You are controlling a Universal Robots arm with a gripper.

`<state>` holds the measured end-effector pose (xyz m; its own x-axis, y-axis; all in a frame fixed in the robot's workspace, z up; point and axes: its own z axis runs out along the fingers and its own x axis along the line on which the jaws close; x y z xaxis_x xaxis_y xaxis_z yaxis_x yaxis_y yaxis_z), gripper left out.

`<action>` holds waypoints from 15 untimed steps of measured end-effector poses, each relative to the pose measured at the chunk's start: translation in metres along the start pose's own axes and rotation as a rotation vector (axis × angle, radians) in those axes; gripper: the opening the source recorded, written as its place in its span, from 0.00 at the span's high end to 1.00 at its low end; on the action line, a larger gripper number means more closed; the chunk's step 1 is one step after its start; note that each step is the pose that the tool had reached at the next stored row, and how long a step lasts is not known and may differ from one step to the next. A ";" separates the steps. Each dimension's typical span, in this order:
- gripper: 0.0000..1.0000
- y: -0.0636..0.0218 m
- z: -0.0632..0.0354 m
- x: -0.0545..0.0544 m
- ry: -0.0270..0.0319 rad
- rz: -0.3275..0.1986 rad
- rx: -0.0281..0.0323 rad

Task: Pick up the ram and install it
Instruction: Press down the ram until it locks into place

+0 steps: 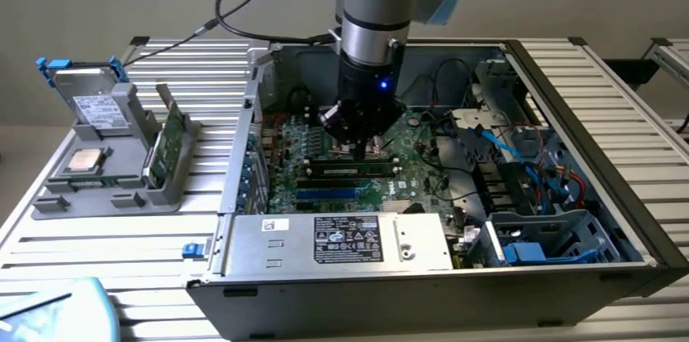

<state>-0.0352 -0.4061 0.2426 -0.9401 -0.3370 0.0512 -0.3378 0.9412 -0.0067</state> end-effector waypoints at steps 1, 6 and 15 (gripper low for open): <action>0.89 0.0000 0.0002 0.000 -0.0002 0.016 -0.0005; 0.89 0.0000 0.0006 0.000 -0.0011 0.091 -0.0040; 0.89 0.0000 0.0007 0.000 -0.0016 0.222 -0.0103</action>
<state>-0.0352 -0.4060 0.2420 -0.9915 -0.1212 0.0480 -0.1217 0.9925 -0.0074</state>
